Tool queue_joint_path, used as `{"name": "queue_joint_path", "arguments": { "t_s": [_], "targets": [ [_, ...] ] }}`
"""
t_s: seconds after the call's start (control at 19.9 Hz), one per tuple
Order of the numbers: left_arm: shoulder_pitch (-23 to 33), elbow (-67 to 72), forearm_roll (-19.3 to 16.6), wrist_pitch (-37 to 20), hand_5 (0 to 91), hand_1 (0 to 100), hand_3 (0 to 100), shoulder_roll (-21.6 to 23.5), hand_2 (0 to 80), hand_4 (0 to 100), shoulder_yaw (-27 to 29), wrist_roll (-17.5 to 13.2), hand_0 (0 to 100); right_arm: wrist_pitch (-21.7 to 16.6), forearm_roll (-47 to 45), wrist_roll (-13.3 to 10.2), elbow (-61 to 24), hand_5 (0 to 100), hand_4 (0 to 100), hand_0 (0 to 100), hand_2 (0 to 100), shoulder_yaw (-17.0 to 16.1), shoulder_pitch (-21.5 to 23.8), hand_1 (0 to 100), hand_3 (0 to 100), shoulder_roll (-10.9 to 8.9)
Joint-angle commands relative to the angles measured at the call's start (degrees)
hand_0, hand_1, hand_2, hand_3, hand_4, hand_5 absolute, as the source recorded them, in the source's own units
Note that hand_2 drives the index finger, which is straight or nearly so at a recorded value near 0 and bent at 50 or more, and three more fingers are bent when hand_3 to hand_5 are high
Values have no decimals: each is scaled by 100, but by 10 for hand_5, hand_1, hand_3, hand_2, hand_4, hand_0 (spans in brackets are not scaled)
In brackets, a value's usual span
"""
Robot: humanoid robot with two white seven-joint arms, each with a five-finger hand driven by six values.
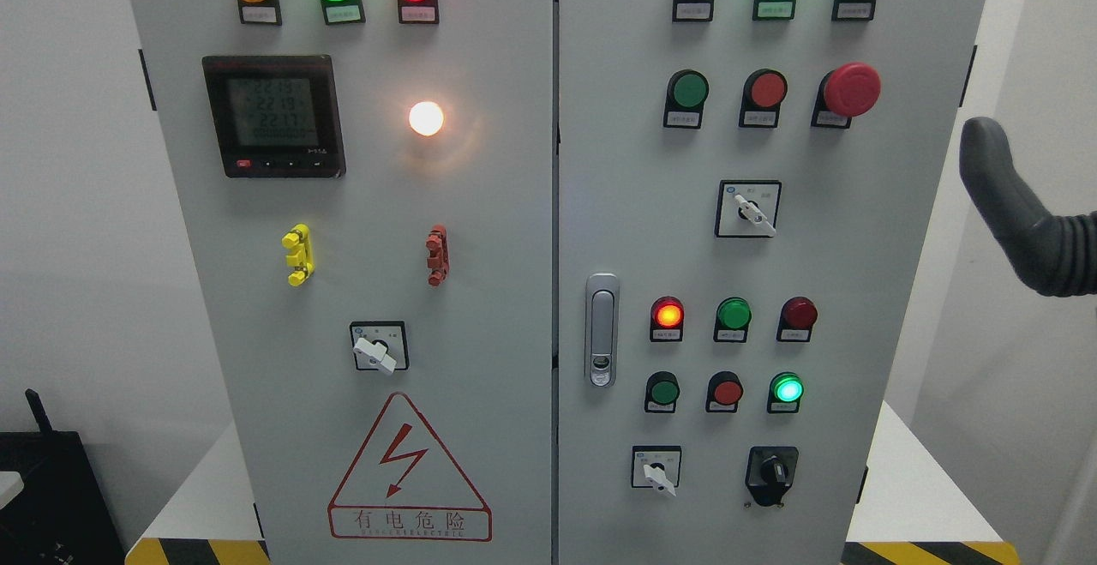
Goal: Rotate and turn off gray switch
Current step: 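Raise the right hand into view beside the cabinet door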
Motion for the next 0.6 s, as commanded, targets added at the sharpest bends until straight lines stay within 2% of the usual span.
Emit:
{"name": "queue_joint_path", "arguments": {
  "t_s": [0.0, 0.35, 0.5, 0.55],
  "targets": [
    [-1, 132, -44, 4, 0, 389, 0, 0, 0, 0, 185, -3, 120, 5, -1, -2, 43, 0, 0, 362, 0, -66, -3, 320, 12, -50],
    [-1, 132, -44, 4, 0, 389, 0, 0, 0, 0, 185, -3, 120, 14, 25, -2, 52, 0, 0, 360, 0, -40, 32, 330, 21, -42],
    [-1, 132, -44, 4, 0, 389, 0, 0, 0, 0, 184, -3, 120, 163, 60, -10, 52, 0, 0, 360, 5, -40, 23, 349, 84, -42],
    [-1, 132, -44, 4, 0, 389, 0, 0, 0, 0, 185, -3, 120, 224, 60, -19, 52, 4, 51, 368, 5, -40, 32, 363, 114, -33]
  ]
}}
